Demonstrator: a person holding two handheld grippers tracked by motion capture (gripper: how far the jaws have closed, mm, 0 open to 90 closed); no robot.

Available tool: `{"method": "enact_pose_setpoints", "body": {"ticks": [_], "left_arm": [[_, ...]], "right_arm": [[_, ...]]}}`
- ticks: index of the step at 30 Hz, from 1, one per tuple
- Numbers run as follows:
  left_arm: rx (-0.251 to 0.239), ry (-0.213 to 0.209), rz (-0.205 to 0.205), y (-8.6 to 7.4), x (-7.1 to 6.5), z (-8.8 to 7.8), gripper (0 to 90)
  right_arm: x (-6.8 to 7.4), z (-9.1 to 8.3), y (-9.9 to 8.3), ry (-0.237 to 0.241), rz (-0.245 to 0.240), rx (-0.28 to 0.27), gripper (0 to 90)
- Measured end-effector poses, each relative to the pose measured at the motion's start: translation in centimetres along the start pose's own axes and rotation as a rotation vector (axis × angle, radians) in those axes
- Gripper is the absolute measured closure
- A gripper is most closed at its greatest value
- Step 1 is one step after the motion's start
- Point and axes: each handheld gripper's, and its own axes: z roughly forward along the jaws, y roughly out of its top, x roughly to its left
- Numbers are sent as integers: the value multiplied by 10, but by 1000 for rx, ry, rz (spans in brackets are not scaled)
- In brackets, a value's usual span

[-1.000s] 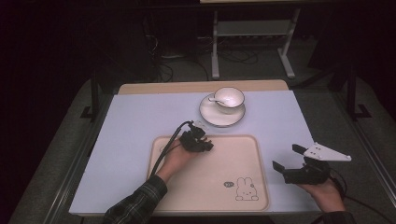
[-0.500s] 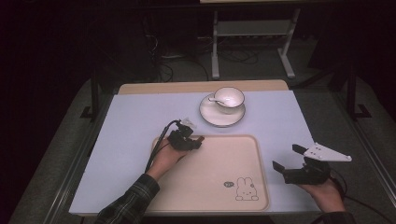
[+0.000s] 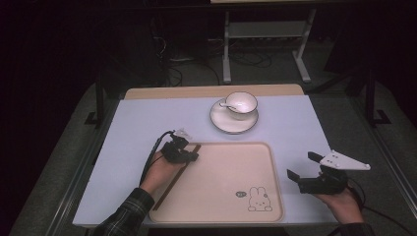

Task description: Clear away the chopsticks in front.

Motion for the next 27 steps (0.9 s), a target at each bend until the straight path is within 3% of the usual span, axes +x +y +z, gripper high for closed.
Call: {"method": "enact_pose_setpoints", "body": {"ticks": [27], "left_arm": [[7, 39, -61, -56, 3, -47, 894]], "right_arm": [[3, 0, 2, 0, -4, -3, 21]]}}
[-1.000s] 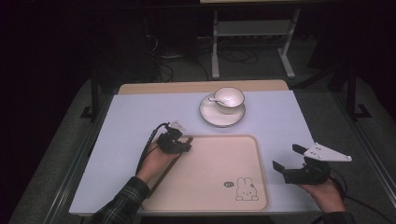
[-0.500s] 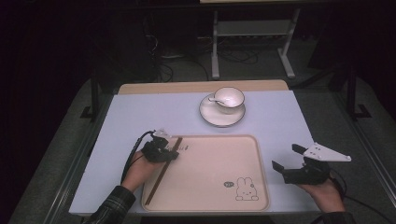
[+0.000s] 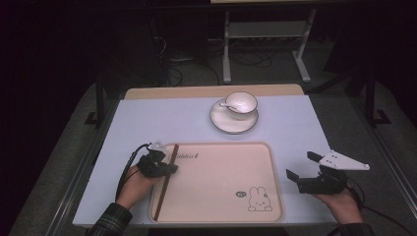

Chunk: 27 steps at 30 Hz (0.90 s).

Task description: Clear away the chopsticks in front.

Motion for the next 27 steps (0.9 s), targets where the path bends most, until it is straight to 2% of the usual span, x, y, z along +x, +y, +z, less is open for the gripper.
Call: {"method": "enact_pose_setpoints", "body": {"ticks": [11, 14, 16, 20, 23, 27], "left_arm": [[-5, 8, -13, -6, 4, -5, 893], [-30, 6, -19, -5, 4, -8, 880], [-55, 0, -10, -5, 4, -13, 844], [-135, 1, 1, -5, 5, -27, 756], [-191, 11, 20, -6, 4, -38, 659], [-251, 48, 42, -12, 4, -53, 488]], "right_arm": [[0, 0, 0, 1, -3, 0, 21], [0, 0, 0, 1, -3, 0, 21], [0, 0, 0, 2, -2, 1, 21], [1, 0, 0, 3, -2, 1, 21], [1, 0, 0, 4, -3, 1, 21], [1, 0, 0, 6, -4, 2, 21]]}}
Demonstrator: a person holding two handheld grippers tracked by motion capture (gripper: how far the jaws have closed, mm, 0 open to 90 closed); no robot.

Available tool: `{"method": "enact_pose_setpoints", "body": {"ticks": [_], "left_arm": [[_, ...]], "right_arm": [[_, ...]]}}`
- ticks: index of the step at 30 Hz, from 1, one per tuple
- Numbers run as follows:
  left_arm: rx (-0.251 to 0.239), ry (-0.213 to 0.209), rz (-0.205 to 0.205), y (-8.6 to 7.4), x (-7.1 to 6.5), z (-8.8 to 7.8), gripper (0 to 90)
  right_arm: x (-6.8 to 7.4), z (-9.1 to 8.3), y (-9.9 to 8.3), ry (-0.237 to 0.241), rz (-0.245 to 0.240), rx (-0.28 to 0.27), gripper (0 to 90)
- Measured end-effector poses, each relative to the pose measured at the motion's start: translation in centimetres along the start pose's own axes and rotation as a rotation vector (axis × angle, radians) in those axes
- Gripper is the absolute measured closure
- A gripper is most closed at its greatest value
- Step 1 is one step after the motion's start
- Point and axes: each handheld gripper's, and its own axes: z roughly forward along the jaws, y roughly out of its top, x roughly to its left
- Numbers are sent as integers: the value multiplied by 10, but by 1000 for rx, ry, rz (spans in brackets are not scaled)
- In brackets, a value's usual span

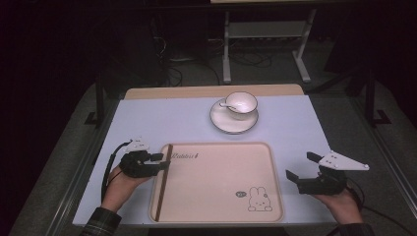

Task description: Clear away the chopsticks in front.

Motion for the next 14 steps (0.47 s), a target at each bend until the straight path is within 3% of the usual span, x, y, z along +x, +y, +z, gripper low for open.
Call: {"method": "enact_pose_setpoints", "body": {"ticks": [7, 10, 14], "left_arm": [[-60, 58, -6, -13, 4, -20, 273], [-56, 72, -6, -20, 5, -26, 197], [-36, 84, -6, -29, 7, -29, 178]], "right_arm": [[1, 0, -1, 7, -5, 4, 21], [1, 0, -1, 7, -6, 5, 21], [1, 0, -1, 10, -6, 7, 21]]}}
